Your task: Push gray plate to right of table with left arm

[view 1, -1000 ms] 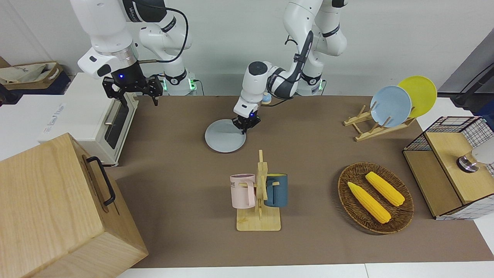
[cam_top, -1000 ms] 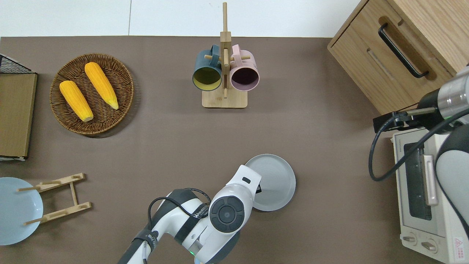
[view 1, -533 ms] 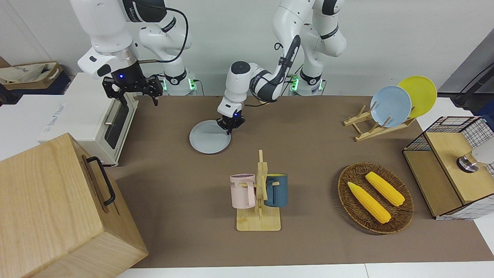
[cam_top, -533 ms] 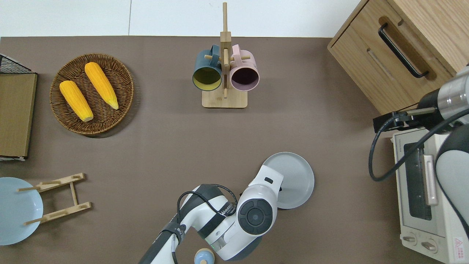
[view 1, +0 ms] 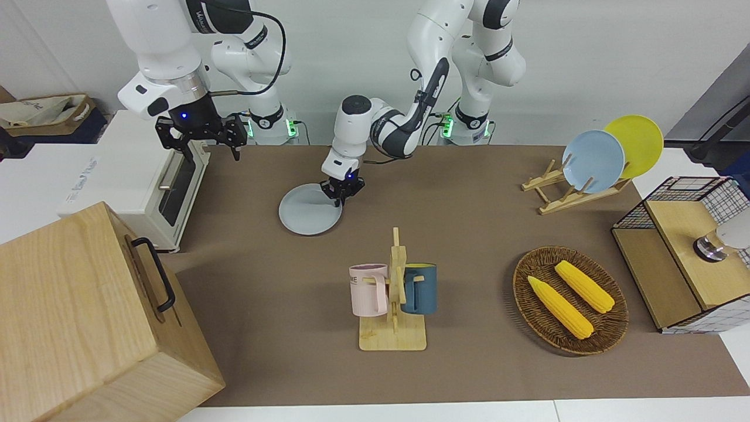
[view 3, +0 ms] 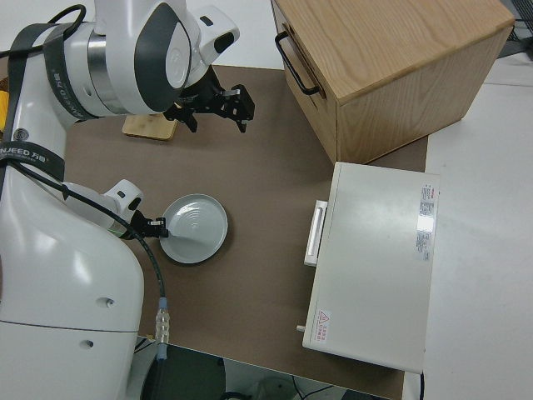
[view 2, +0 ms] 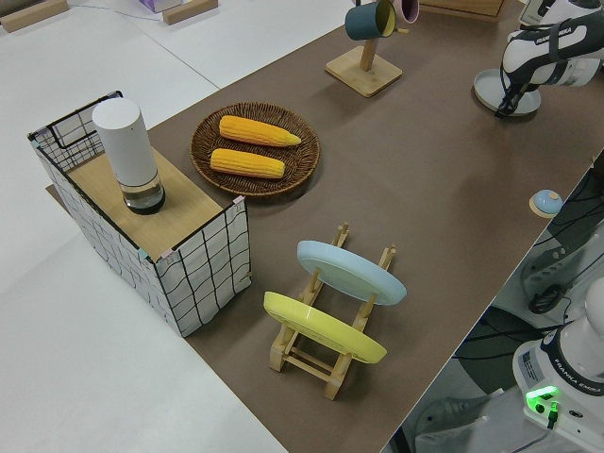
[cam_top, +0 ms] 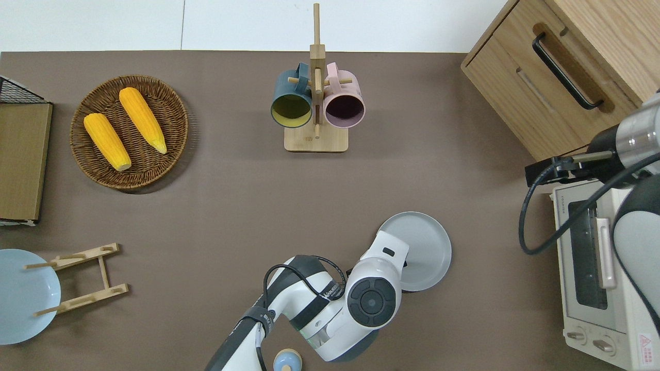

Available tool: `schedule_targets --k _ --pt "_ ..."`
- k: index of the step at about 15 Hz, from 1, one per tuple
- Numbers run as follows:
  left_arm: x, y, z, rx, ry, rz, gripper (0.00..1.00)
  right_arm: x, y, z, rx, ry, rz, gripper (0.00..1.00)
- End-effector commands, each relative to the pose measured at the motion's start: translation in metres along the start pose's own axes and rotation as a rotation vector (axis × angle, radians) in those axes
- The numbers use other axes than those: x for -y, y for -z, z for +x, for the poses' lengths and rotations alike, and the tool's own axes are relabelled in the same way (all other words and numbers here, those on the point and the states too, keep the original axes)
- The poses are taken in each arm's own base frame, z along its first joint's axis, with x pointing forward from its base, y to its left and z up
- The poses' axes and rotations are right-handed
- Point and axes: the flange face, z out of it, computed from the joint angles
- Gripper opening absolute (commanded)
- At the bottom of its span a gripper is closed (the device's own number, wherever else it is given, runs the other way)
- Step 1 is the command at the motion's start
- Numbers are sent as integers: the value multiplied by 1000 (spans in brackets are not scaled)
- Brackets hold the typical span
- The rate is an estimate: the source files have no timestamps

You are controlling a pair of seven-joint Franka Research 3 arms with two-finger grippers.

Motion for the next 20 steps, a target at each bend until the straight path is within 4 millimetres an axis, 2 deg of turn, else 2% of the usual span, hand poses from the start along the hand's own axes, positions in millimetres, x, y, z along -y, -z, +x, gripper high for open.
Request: schedule_targets --k 1,2,12,14,16,19,20 --pt "-7 -15 2 -3 7 15 823 0 3 -3 4 -4 6 983" --pt "-7 -13 2 -5 5 15 994 0 3 -3 4 -4 6 983" --pt "-2 -2 14 1 -23 56 993 0 3 -3 4 -4 6 983" --pt "8 12 25 11 -82 91 993 0 3 -3 4 -4 6 983" --pt "22 30 47 37 -129 100 993 0 3 -3 4 -4 6 983" --pt "35 58 58 64 -151 109 993 0 3 -3 4 -4 6 983" --pt "46 66 71 70 -157 116 993 0 3 -3 4 -4 6 983"
